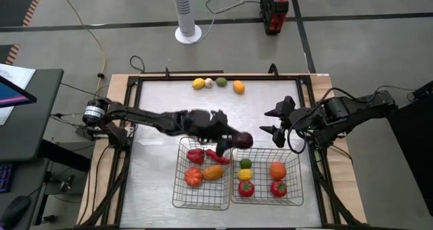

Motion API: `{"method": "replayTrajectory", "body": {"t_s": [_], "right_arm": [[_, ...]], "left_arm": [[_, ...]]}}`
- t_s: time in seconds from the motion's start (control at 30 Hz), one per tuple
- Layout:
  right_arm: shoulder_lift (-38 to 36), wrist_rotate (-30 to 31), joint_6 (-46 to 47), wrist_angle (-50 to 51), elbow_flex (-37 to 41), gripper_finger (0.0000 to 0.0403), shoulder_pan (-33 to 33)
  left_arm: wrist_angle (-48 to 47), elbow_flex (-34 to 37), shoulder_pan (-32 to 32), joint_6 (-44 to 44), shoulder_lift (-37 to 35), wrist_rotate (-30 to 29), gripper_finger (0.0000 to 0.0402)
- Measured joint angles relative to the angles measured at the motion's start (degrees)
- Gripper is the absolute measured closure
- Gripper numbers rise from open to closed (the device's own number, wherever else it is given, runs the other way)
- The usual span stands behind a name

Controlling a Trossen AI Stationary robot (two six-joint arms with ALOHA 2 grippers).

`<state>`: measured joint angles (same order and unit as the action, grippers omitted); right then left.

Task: Sort produce into baskets
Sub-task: Put the red apple into the right wire basket, then put the eggplant into the left wire basket

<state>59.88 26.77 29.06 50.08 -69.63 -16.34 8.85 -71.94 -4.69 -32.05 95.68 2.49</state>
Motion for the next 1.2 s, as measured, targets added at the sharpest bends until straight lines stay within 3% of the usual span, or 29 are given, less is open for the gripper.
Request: {"method": "replayTrajectory", "body": {"t_s": [0.17, 0.43, 0.87, 1.07, 1.2], "right_arm": [[0.00, -0.01, -0.76, -0.02, -0.02, 0.0092, 0.00], [0.00, -1.26, -0.65, -0.06, -0.02, 0.0092, 0.00], [-0.02, -1.39, -0.63, -0.49, -0.01, 0.0092, 0.42], [-0.02, -1.42, -0.97, -3.44, -0.02, 0.0092, 2.09], [-0.02, -1.45, -1.05, -3.92, -0.02, 0.0092, 4.04]], "left_arm": [[-0.04, 0.00, -3.57, 1.92, 0.02, -2.94, 0.0138], [0.01, 0.00, -3.36, -4.40, 0.02, -3.85, 0.0134], [-0.02, 0.00, -2.36, -4.22, 0.02, 3.22, 0.0132], [-0.47, 0.00, -0.99, -4.20, 0.02, 3.36, 0.0089], [-1.75, 0.00, 1.86, -3.76, 0.02, 6.67, 0.0057]]}}
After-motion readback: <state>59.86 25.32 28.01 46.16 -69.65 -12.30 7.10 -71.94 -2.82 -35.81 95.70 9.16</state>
